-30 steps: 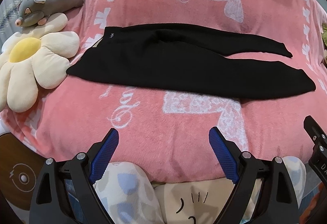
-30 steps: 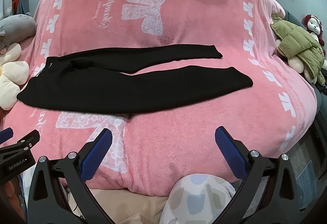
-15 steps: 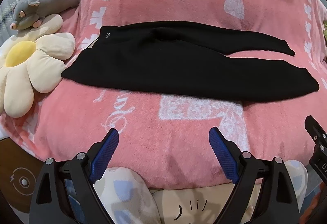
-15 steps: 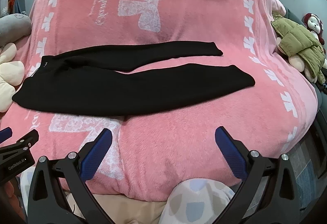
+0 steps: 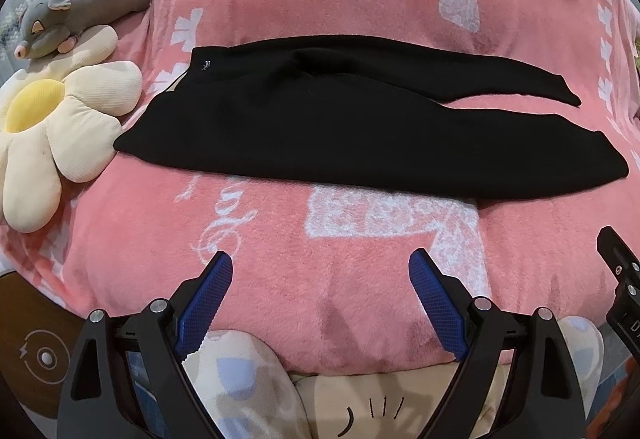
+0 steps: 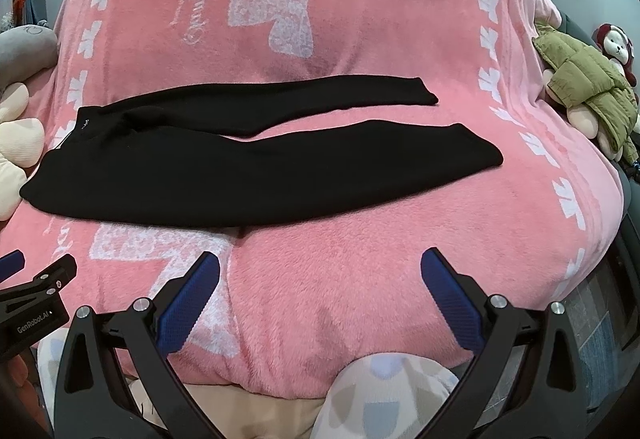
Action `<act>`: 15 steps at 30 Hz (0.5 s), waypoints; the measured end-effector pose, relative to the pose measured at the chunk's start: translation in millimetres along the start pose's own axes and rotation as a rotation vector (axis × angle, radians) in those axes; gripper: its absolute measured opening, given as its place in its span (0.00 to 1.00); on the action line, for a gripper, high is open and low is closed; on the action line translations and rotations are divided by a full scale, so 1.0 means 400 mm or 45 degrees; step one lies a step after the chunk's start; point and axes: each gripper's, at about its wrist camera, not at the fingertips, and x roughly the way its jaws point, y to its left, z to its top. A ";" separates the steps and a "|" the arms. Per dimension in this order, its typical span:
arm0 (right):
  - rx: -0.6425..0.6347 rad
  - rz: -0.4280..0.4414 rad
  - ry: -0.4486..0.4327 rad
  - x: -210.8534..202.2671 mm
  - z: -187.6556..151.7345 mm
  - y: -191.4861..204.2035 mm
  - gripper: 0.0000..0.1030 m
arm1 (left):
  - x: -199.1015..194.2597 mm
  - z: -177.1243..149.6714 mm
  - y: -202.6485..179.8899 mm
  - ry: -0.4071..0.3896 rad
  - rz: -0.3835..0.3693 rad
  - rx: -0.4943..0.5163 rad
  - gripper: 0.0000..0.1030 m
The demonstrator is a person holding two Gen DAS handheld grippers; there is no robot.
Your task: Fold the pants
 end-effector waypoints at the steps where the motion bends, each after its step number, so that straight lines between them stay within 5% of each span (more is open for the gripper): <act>1: 0.001 -0.001 0.001 0.002 0.000 0.000 0.96 | 0.000 0.001 0.000 0.000 0.000 0.000 0.85; 15: 0.003 -0.006 0.003 0.016 0.006 -0.007 0.96 | 0.006 0.009 -0.004 0.000 0.010 0.002 0.85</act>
